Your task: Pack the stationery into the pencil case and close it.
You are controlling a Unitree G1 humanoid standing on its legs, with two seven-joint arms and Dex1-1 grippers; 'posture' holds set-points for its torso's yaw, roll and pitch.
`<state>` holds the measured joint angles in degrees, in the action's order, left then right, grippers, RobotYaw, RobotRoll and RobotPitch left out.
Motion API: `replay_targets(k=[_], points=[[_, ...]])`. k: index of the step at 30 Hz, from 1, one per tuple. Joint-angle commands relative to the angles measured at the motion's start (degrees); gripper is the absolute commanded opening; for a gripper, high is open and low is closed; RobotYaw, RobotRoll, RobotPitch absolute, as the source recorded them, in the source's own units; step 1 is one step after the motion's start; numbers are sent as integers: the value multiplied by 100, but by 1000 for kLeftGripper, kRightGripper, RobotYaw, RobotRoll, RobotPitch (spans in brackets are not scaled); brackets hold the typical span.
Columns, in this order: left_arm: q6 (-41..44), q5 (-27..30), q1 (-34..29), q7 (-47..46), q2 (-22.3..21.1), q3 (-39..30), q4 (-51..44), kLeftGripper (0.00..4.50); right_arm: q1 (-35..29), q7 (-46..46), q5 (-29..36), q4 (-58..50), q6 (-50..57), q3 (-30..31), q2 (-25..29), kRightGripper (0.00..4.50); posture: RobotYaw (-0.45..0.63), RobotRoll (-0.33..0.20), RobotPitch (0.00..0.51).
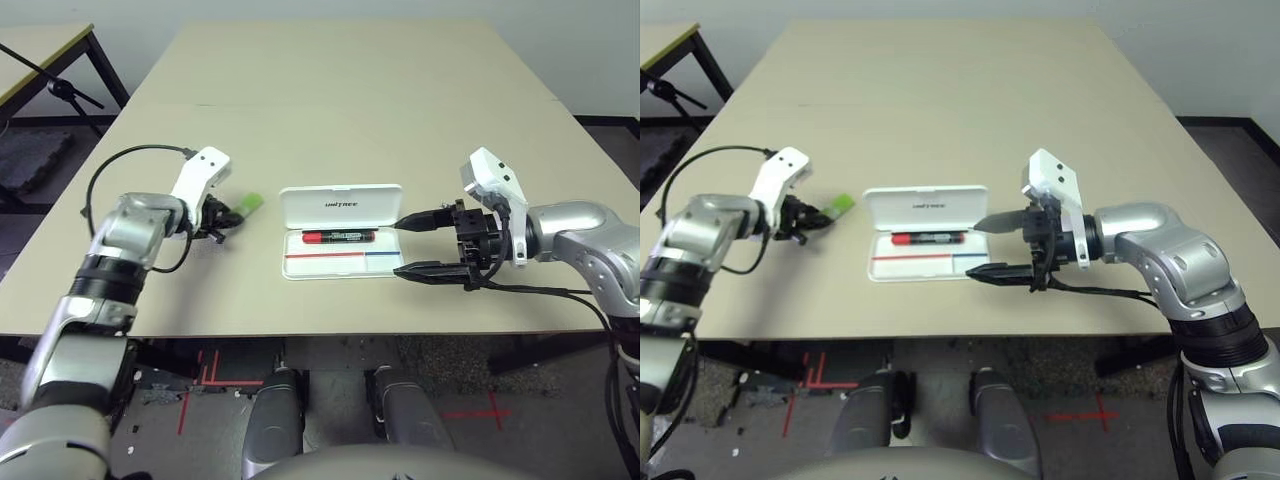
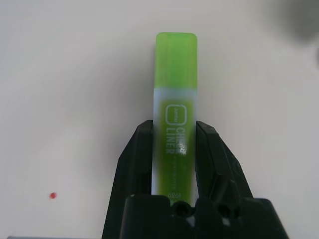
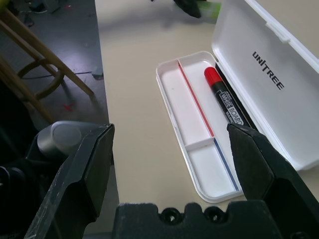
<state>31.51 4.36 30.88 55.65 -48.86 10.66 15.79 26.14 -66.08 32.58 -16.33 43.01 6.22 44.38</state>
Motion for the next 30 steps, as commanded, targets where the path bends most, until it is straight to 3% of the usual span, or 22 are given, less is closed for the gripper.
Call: replay_targets(k=[1, 7, 12, 21, 25, 30], points=[[-654, 122, -404, 533, -309, -157, -302, 1081, -9, 2, -34, 13, -52, 77, -12, 4500, -82, 0, 113], [-1454, 526, -1035, 1490, -700, -467, -515, 1081, 46, -25, -20, 103, -98, 104, -98, 4500, -66, 0, 116], [-1597, 1131, -1384, 2131, -635, -618, -1390, 1081, 85, -56, -41, 154, -121, 128, -113, 4500, -63, 0, 118], [-1415, 1105, -914, 2002, -244, -353, -2055, 1081, 39, -41, -92, 152, -139, 113, -78, 4500, -76, 0, 117], [-1539, 693, -576, 1956, -209, 10, -2091, 1081, 15, -25, -74, 152, -114, 39, -55, 4500, -76, 0, 113], [-1295, 554, -147, 1815, 253, 420, -2226, 1081, 21, -33, -145, 249, -157, -8, 55, 4500, -83, 0, 107]])
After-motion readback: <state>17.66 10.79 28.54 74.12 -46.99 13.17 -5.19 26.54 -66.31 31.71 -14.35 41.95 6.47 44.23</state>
